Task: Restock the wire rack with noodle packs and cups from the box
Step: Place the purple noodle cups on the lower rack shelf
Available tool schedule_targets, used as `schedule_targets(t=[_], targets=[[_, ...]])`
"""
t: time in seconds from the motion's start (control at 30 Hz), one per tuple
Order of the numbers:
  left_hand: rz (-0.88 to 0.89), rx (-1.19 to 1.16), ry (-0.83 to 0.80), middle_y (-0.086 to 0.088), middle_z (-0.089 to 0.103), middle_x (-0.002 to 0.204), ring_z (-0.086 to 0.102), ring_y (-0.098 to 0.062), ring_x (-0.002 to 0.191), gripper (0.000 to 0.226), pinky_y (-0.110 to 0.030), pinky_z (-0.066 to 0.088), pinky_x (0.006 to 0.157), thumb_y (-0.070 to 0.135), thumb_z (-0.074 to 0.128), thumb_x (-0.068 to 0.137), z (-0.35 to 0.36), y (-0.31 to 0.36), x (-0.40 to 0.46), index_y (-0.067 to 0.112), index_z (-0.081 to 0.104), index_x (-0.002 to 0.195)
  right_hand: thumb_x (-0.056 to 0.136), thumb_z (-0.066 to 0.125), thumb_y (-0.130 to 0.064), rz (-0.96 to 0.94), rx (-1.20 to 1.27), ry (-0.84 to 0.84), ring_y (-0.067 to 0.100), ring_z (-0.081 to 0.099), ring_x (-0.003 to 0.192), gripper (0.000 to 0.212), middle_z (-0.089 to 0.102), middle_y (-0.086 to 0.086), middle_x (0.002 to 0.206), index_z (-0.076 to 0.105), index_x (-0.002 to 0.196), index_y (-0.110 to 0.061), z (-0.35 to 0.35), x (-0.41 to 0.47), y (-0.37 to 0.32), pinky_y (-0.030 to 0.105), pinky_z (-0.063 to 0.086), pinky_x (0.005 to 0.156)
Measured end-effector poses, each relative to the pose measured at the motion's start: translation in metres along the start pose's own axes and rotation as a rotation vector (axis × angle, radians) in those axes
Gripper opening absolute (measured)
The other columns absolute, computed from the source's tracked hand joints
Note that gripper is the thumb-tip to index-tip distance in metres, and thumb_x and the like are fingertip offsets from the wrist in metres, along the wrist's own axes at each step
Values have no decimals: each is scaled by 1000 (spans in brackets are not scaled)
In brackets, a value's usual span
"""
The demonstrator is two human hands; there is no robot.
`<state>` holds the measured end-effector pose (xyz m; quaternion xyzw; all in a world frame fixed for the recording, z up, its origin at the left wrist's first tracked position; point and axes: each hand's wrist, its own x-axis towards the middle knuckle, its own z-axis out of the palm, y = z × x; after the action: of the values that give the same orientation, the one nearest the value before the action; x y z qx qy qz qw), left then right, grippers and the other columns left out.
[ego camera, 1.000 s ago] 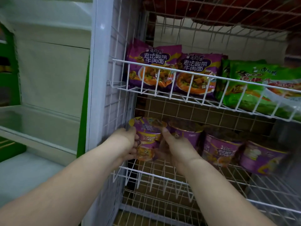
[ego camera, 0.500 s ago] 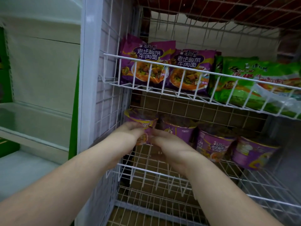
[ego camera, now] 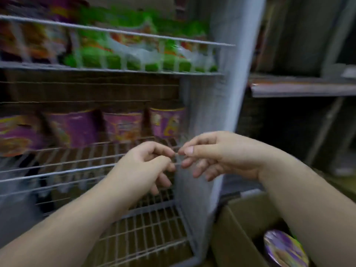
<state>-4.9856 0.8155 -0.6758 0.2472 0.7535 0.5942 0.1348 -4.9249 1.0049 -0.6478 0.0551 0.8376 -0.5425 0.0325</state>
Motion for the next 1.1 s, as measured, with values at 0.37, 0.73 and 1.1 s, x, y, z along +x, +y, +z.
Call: schedule_targets(t=[0.37,0.73,1.1], targets=[[-230,137,-382,-10,72,95,74,-24,74,17,-40,59,64,7,52,95,235,-26,16,16,65,103,96,61,-23,505,-80,-9,17,69,85,14,69,7,114,61,111,-21,-145,-113,217,32,56,75],[-552,288,-405,-10,69,103,73,-26,84,14,-36,59,67,15,52,97,344,-85,35,15,63,105,98,56,-33,862,-254,24,23,65,73,32,67,6,92,59,113,-4,-166,-88,369,30,51,62],[-716,276,-452,-11,66,105,70,-29,93,22,-43,59,79,21,48,102,387,-121,43,13,57,121,99,54,-32,937,-489,106,32,47,132,63,44,16,147,29,148,-2,-133,-85,433,36,43,102]])
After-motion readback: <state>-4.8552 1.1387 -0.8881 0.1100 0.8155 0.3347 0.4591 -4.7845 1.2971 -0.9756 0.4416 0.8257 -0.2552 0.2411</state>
